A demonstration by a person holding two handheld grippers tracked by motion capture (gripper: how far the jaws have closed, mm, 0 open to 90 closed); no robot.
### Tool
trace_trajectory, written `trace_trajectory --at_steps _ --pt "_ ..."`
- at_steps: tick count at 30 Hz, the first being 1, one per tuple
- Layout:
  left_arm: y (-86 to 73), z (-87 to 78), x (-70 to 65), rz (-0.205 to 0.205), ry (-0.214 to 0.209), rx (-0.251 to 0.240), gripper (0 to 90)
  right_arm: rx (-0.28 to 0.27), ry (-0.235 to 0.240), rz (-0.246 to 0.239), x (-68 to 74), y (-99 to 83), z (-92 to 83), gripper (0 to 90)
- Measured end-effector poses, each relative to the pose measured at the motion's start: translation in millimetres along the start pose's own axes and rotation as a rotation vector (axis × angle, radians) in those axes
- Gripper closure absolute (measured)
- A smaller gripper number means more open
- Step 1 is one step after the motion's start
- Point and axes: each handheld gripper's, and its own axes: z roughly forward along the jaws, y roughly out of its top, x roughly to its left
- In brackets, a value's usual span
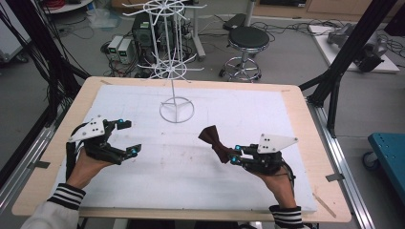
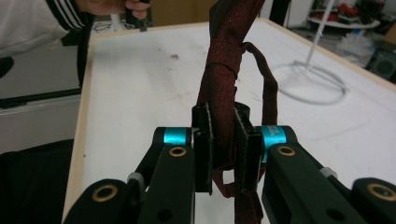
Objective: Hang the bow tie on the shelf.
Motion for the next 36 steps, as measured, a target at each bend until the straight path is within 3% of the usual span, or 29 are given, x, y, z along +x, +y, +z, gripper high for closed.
trace_trajectory --at_steps 7,20,36 --pt "18.1 12.8 -5.4 0.016 -0.073 0.01 6.8 -0.021 0.037 -0.058 2.4 20.9 12.2 80.8" --pt "44.4 42.2 -20.4 0.047 -0.221 0.046 7.1 -0.015 0.083 -0.106 6.2 42.9 31.9 80.8" --pt "65.7 78.4 -35.4 0.05 -0.336 0.087 9.8 0.011 0.138 -0.16 12.8 55.0 54.6 80.7"
